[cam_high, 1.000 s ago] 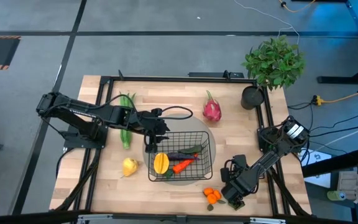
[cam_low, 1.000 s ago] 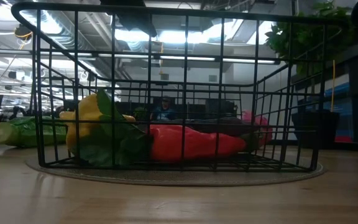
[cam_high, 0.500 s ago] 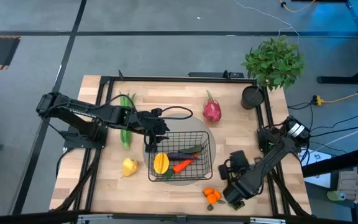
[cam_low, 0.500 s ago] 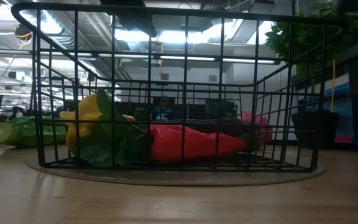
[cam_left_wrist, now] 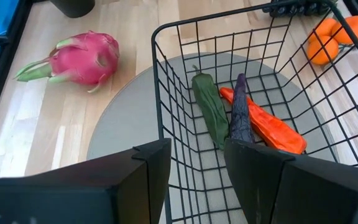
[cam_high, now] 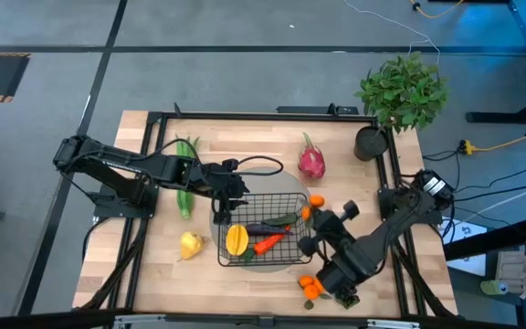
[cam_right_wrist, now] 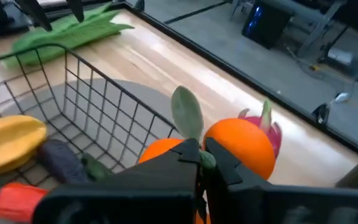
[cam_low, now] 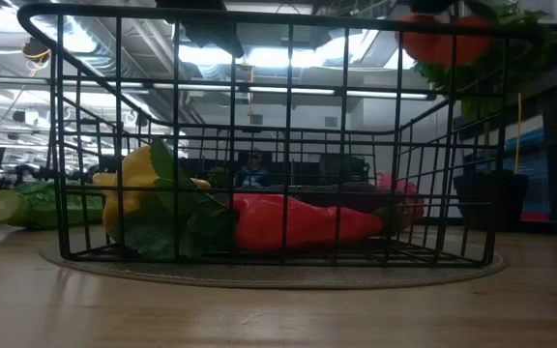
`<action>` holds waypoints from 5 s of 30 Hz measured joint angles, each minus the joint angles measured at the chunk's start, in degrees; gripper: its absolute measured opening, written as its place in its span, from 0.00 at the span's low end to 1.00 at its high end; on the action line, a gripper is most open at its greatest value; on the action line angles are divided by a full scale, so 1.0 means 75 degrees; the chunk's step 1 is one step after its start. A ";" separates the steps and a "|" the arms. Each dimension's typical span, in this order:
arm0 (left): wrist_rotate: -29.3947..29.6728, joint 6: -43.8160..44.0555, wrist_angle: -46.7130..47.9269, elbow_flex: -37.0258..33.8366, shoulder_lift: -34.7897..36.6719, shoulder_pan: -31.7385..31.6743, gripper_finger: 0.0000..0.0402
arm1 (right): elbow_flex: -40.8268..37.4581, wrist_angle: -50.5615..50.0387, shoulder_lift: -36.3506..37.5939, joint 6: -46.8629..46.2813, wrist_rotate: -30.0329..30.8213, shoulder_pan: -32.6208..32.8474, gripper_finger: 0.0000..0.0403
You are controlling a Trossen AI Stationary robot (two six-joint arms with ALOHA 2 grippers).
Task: Build produce basket
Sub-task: Put the top tangerines into the wire basket, then put the tangerines into the wire basket
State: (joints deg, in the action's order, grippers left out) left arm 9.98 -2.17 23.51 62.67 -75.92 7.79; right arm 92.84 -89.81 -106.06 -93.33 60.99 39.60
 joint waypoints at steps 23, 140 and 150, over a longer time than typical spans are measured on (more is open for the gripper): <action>-0.0001 0.0000 0.0000 0.0000 0.0000 0.0000 0.34 | -0.0041 0.3759 -0.0003 0.5841 -0.1553 -0.1135 0.03; -0.0006 0.0487 0.0052 0.0000 0.0002 0.0076 0.34 | -0.3098 0.6436 -0.0024 -0.3315 -0.5929 0.1432 0.33; -0.0003 0.0487 0.0050 0.0000 0.0000 0.0074 0.34 | -0.3098 0.6560 -0.0349 -0.3327 -0.6190 0.1360 0.32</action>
State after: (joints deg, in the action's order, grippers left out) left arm 9.96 1.48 23.88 62.67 -75.92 8.35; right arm 69.60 -40.61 -108.68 -118.28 14.57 49.80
